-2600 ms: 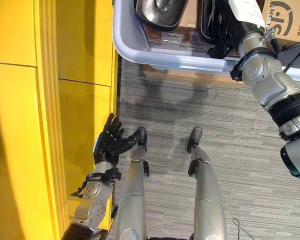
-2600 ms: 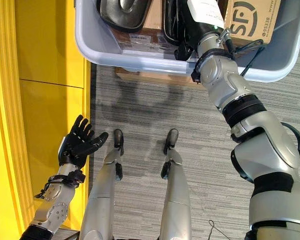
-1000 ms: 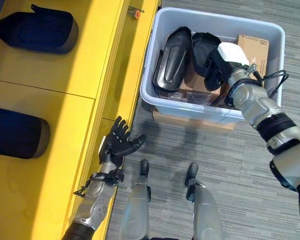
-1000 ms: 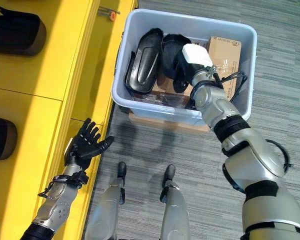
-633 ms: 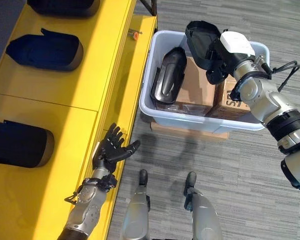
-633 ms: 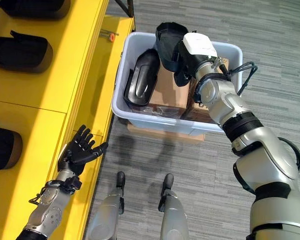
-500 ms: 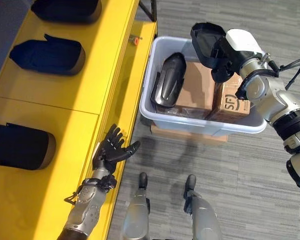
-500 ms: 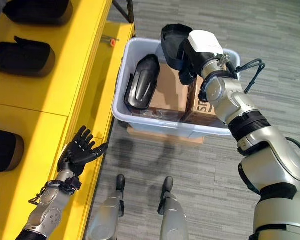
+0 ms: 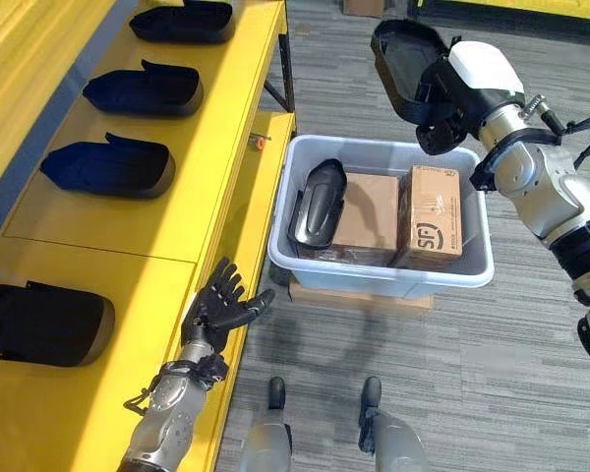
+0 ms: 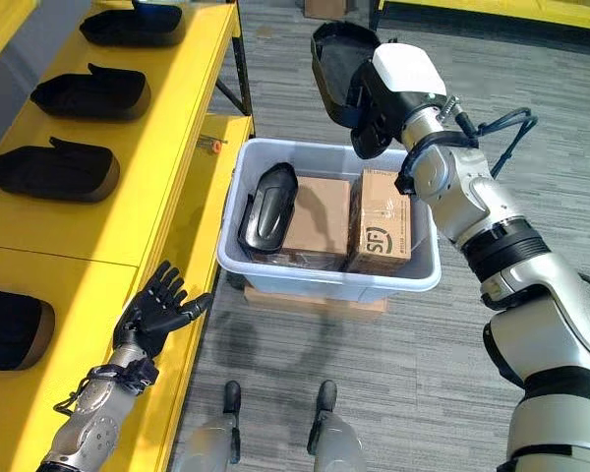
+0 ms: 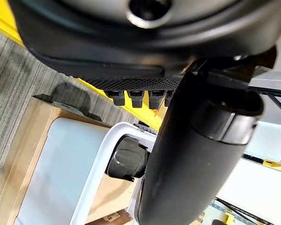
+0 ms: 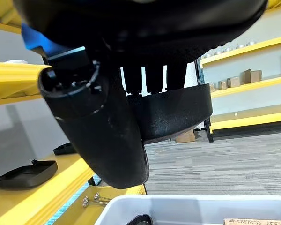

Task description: Move parts from the plastic box to the shelf.

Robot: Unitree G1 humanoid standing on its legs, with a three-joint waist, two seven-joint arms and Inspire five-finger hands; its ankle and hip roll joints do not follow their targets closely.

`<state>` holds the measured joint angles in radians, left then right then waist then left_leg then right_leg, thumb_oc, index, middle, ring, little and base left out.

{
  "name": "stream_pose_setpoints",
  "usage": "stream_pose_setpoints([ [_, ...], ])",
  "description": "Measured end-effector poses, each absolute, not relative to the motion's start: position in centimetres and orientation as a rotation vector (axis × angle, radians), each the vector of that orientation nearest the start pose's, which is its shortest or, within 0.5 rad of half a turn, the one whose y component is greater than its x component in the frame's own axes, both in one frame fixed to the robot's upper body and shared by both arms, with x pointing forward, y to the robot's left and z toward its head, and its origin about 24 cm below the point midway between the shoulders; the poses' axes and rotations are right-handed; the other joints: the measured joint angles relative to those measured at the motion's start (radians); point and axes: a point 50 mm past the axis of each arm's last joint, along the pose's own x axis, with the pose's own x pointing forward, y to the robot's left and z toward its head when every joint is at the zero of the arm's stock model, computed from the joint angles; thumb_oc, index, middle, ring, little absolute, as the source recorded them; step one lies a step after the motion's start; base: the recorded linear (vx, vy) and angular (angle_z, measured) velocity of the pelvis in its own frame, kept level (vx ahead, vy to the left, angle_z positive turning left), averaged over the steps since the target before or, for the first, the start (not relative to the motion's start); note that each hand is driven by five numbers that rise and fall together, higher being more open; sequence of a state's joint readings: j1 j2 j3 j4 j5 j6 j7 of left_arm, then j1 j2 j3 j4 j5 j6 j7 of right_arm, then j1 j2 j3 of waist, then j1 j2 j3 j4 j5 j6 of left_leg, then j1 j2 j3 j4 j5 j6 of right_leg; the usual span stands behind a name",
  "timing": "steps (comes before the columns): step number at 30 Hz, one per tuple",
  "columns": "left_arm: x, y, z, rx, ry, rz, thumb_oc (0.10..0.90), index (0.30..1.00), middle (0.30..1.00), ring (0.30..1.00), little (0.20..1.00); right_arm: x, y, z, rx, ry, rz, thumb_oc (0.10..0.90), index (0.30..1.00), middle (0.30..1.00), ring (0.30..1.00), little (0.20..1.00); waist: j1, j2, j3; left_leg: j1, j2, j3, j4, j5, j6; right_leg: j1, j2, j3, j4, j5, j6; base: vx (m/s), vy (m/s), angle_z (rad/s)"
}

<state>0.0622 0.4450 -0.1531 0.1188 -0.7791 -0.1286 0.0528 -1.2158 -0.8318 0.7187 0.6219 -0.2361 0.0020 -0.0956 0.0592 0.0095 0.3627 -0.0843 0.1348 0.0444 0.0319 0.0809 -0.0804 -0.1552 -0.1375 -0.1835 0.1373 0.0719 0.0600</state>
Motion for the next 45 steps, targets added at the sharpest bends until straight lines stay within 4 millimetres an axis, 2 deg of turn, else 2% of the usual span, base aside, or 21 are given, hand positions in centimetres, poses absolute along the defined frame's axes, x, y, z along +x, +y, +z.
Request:
stream_pose_setpoints([
  [3, 23.4, 22.0, 1.8, -0.323, 0.129, 0.046, 0.900, 1.000, 1.000, 1.000, 1.000, 39.2, -19.6, 28.8, -1.368, -0.442, -0.062, 0.400, 0.300, 0.300, 0.300, 0.300, 0.000, 0.005, -0.001, -0.019, 0.007, -0.005, 0.022, -0.001, -0.005, -0.030, 0.003, -0.005, 0.057, -0.035, -0.003, -0.18, -0.135, 0.05],
  [7, 22.1, 22.6, 0.5, -0.324, 0.178, 0.083, 0.900, 1.000, 1.000, 1.000, 1.000, 39.3, -18.7, 28.3, -1.360, -0.457, -0.028, 0.400, 0.300, 0.300, 0.300, 0.300, 0.033, 0.040, -0.006, -0.046, 0.027, -0.016, 0.042, 0.010, -0.031, -0.099, 0.016, -0.023, 0.182, -0.096, -0.028, -0.25, -0.185, 0.01],
  [8, 21.6, 22.9, 0.3, -0.324, 0.185, 0.096, 0.900, 1.000, 1.000, 1.000, 1.000, 39.2, -18.5, 28.7, -1.362, -0.471, -0.026, 0.400, 0.300, 0.300, 0.300, 0.300, 0.041, 0.049, -0.007, -0.061, 0.026, -0.027, 0.035, 0.029, -0.055, -0.131, 0.024, -0.022, 0.243, -0.141, -0.053, -0.15, -0.181, 0.51],
  [9, 21.5, 22.9, -0.3, -0.337, 0.204, 0.119, 0.900, 1.000, 1.000, 1.000, 1.000, 39.2, -19.2, 28.8, -1.366, -0.457, -0.046, 0.400, 0.300, 0.300, 0.300, 0.300, 0.052, 0.090, -0.008, -0.093, 0.032, -0.059, 0.038, 0.046, -0.061, -0.159, 0.007, -0.056, 0.282, -0.168, -0.078, -0.17, -0.261, 0.64],
  [10, 21.2, 22.9, -0.8, -0.346, 0.224, 0.136, 0.900, 1.000, 1.000, 1.000, 1.000, 39.3, -19.4, 28.5, -1.367, -0.442, -0.045, 0.400, 0.300, 0.300, 0.300, 0.300, 0.060, 0.112, -0.011, -0.101, 0.036, -0.061, 0.036, 0.060, -0.046, -0.159, 0.018, -0.076, 0.297, -0.174, -0.091, -0.26, -0.407, 1.02],
  [11, 20.5, 23.3, -1.1, -0.331, 0.242, 0.150, 0.900, 1.000, 1.000, 1.000, 1.000, 39.2, -19.7, 28.3, -1.380, -0.436, -0.044, 0.400, 0.300, 0.300, 0.300, 0.300, 0.063, 0.117, -0.020, -0.133, 0.028, -0.041, 0.013, 0.135, -0.077, -0.209, 0.032, -0.083, 0.405, -0.235, -0.143, -0.16, -0.370, 1.27],
  [12, 20.9, 23.4, -0.8, -0.322, 0.232, 0.142, 0.900, 1.000, 1.000, 1.000, 1.000, 39.0, -20.3, 28.7, -1.387, -0.432, -0.065, 0.400, 0.300, 0.300, 0.300, 0.300, 0.047, 0.103, -0.021, -0.184, 0.000, -0.007, 0.035, 0.173, -0.061, -0.232, -0.013, -0.117, 0.430, -0.266, -0.174, -0.10, -0.265, 1.32],
  [13, 21.1, 23.3, -0.6, -0.324, 0.225, 0.138, 0.900, 1.000, 1.000, 1.000, 1.000, 39.0, -20.4, 28.8, -1.385, -0.429, -0.075, 0.400, 0.300, 0.300, 0.300, 0.300, 0.054, 0.096, -0.022, -0.213, -0.004, 0.026, 0.092, 0.136, -0.037, -0.245, -0.033, -0.134, 0.430, -0.263, -0.197, -0.03, -0.169, 1.16],
  [14, 21.0, 23.1, -1.1, -0.321, 0.249, 0.130, 0.900, 1.000, 1.000, 1.000, 1.000, 39.0, -20.3, 28.5, -1.383, -0.429, -0.067, 0.400, 0.300, 0.300, 0.300, 0.300, 0.061, 0.092, -0.021, -0.280, 0.017, 0.164, 0.433, -0.060, 0.019, -0.238, -0.046, -0.169, 0.359, -0.213, -0.214, -0.05, -0.090, 0.80],
  [15, 21.0, 23.0, -1.3, -0.319, 0.263, 0.125, 0.900, 1.000, 1.000, 1.000, 1.000, 38.9, -20.2, 28.4, -1.384, -0.432, -0.060, 0.400, 0.300, 0.300, 0.300, 0.300, 0.052, 0.091, -0.022, -0.278, 0.023, 0.197, 0.516, -0.108, 0.022, -0.221, -0.051, -0.187, 0.316, -0.199, -0.209, -0.07, -0.109, 1.13],
  [17, 20.9, 22.8, -1.5, -0.326, 0.274, 0.115, 0.900, 1.000, 1.000, 1.000, 1.000, 38.8, -20.2, 28.2, -1.392, -0.437, -0.049, 0.400, 0.300, 0.300, 0.300, 0.300, 0.014, 0.091, -0.024, -0.137, 0.052, 0.255, 0.541, -0.167, -0.014, -0.178, -0.065, -0.254, 0.246, -0.173, -0.209, -0.09, -0.063, 1.23],
  [19, 21.4, 22.3, -1.2, -0.342, 0.255, 0.099, 0.900, 1.000, 1.000, 1.000, 1.000, 38.7, -20.6, 28.0, -1.401, -0.426, -0.055, 0.400, 0.300, 0.300, 0.300, 0.300, -0.049, 0.089, -0.026, -0.031, 0.114, 0.319, 0.540, -0.175, -0.038, -0.141, -0.075, -0.327, 0.211, -0.168, -0.202, -0.11, -0.005, 1.44],
  [21, 22.2, 21.0, -0.9, -0.349, 0.247, 0.047, 0.900, 1.000, 1.000, 1.000, 1.000, 38.0, -21.8, 28.5, -1.417, -0.438, -0.086, 0.400, 0.300, 0.300, 0.300, 0.300, -0.083, 0.097, -0.039, 0.029, 0.185, 0.427, 0.538, -0.181, -0.052, -0.126, -0.109, -0.446, 0.185, -0.155, -0.202, -0.11, 0.009, 1.65],
  [22, 23.2, 19.4, -0.5, -0.354, 0.233, -0.031, 0.900, 1.000, 1.000, 1.000, 1.000, 37.6, -23.2, 28.9, -1.412, -0.424, -0.142, 0.400, 0.300, 0.300, 0.300, 0.300, -0.108, 0.108, -0.047, 0.108, 0.189, 0.464, 0.430, -0.150, -0.082, -0.129, -0.124, -0.493, 0.175, -0.137, -0.197, -0.15, 0.058, 1.68],
  [23, 23.2, 18.8, -0.5, -0.360, 0.235, -0.053, 0.900, 1.000, 1.000, 1.000, 1.000, 37.6, -23.5, 29.0, -1.413, -0.417, -0.158, 0.400, 0.300, 0.300, 0.300, 0.300, -0.117, 0.125, -0.058, 0.148, 0.179, 0.463, 0.347, -0.083, -0.101, -0.134, -0.123, -0.513, 0.177, -0.134, -0.194, -0.10, 0.075, 1.44],
  [27, 23.9, 17.0, -0.1, -0.382, 0.222, -0.112, 0.900, 1.000, 1.000, 1.000, 1.000, 36.9, -26.1, 29.2, -1.401, -0.376, -0.249, 0.400, 0.300, 0.300, 0.300, 0.300, -0.120, 0.146, -0.072, 0.210, 0.107, 0.524, 0.042, -0.128, -0.069, -0.168, -0.169, -0.578, 0.214, -0.115, -0.171, -0.05, 0.133, 0.85],
  [31, 22.9, 18.1, -1.3, -0.376, 0.265, -0.066, 0.900, 1.000, 1.000, 1.000, 1.000, 36.7, -26.5, 28.1, -1.385, -0.364, -0.241, 0.400, 0.300, 0.300, 0.300, 0.300, -0.101, 0.139, -0.076, 0.196, 0.042, 0.482, -0.023, -0.131, -0.069, -0.171, -0.224, -0.595, 0.202, -0.065, -0.116, -0.03, 0.111, 0.38],
  [34, 22.5, 19.1, -1.5, -0.365, 0.270, -0.029, 0.900, 1.000, 1.000, 1.000, 1.000, 36.1, -27.4, 27.0, -1.402, -0.331, -0.235, 0.400, 0.300, 0.300, 0.300, 0.300, -0.088, 0.130, -0.081, 0.180, 0.023, 0.458, -0.021, -0.125, -0.057, -0.156, -0.255, -0.610, 0.197, -0.040, -0.083, -0.01, 0.081, 0.30],
  [38, 22.3, 19.8, -1.5, -0.366, 0.266, -0.005, 0.900, 1.000, 1.000, 1.000, 1.000, 35.9, -28.3, 25.3, -1.394, -0.273, -0.228, 0.400, 0.300, 0.300, 0.300, 0.300, -0.079, 0.105, -0.104, 0.180, 0.016, 0.436, -0.019, -0.125, -0.053, -0.139, -0.262, -0.626, 0.187, -0.023, -0.100, 0.00, 0.077, 0.23],
  [40, 22.1, 19.7, -1.7, -0.351, 0.272, -0.013, 0.900, 1.000, 1.000, 1.000, 1.000, 35.4, -29.2, 24.1, -1.383, -0.232, -0.239, 0.400, 0.300, 0.300, 0.300, 0.300, -0.083, 0.084, -0.118, 0.179, 0.014, 0.399, -0.016, -0.126, -0.048, -0.102, -0.271, -0.657, 0.176, 0.001, -0.133, 0.01, 0.093, 0.38],
  [45, 21.8, 19.8, -1.9, -0.333, 0.287, -0.011, 0.900, 1.000, 1.000, 1.000, 1.000, 35.2, -29.6, 22.7, -1.387, -0.194, -0.233, 0.400, 0.300, 0.300, 0.300, 0.300, -0.079, 0.041, -0.140, 0.192, 0.003, 0.383, -0.014, -0.129, -0.043, -0.065, -0.278, -0.674, 0.144, 0.028, -0.131, 0.01, 0.072, 0.18],
])
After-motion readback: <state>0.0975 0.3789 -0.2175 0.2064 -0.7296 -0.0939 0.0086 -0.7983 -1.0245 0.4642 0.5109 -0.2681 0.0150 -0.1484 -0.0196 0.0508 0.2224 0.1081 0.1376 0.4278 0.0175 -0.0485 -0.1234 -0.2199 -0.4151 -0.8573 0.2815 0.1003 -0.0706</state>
